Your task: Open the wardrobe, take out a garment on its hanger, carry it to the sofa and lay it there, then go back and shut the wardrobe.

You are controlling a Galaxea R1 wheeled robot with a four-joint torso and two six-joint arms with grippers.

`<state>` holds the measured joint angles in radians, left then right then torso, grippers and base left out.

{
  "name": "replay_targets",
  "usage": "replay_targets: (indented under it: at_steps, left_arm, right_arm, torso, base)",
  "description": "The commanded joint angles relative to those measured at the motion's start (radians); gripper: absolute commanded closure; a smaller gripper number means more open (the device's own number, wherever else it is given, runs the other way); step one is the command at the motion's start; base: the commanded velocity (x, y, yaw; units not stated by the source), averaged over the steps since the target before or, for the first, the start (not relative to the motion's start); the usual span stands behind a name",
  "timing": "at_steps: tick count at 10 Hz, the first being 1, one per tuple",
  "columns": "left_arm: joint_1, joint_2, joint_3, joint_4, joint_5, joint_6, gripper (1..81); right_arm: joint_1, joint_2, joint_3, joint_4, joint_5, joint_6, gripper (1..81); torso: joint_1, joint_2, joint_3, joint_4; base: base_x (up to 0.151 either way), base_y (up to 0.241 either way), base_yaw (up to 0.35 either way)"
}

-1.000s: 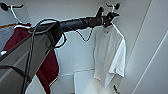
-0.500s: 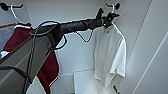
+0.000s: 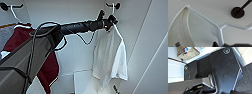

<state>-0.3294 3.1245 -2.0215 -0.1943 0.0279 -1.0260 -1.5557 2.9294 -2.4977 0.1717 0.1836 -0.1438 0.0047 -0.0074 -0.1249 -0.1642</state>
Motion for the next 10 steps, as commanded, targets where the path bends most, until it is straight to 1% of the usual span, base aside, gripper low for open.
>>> replay_targets:
  at_steps: [1, 3, 5, 6, 7, 9, 10]
  left_arm:
    - [-0.201, -0.012, 0.018, 0.036, -0.045, 0.021, 81.1]
    - [-0.214, -0.036, 0.041, 0.036, -0.066, 0.023, 81.1]
    - [-0.259, -0.075, 0.073, 0.039, -0.063, 0.023, 81.1]
    - [-0.270, -0.104, 0.112, 0.047, -0.060, 0.023, 81.1]
    - [-0.288, -0.133, 0.153, 0.067, -0.055, 0.023, 81.1]
    - [-0.325, -0.150, 0.173, 0.070, -0.043, 0.023, 81.1]
    - [-0.328, -0.151, 0.178, 0.070, -0.016, 0.023, 81.1]
  right_arm:
    - [0.029, -0.005, 0.013, 0.008, -0.059, 0.003, 1.0]
    - [0.029, -0.005, 0.013, 0.008, -0.061, 0.003, 1.0]
    - [0.034, -0.008, 0.013, 0.006, -0.058, 0.001, 1.0]
    - [0.030, -0.013, 0.017, 0.003, -0.061, -0.002, 1.0]
    - [0.029, -0.017, 0.022, 0.002, -0.059, -0.003, 1.0]
    - [0.032, -0.017, 0.022, -0.003, -0.058, -0.005, 1.0]
    - [0.030, -0.017, 0.025, -0.006, -0.056, -0.005, 1.0]
  torso:
    - [0.000, 0.000, 0.000, 0.000]
    - [0.000, 0.000, 0.000, 0.000]
    - [0.000, 0.000, 0.000, 0.000]
    - [0.000, 0.000, 0.000, 0.000]
    - [0.000, 0.000, 0.000, 0.000]
    - [0.000, 0.000, 0.000, 0.000]
    - [0.000, 0.000, 0.000, 0.000]
  base:
    - [0.000, 0.000, 0.000]
    - [0.000, 0.000, 0.000]
    - [0.000, 0.000, 0.000]
    - [0.000, 0.000, 0.000]
    - [0.000, 0.000, 0.000]
    - [0.000, 0.000, 0.000]
    - [0.000, 0.000, 0.000]
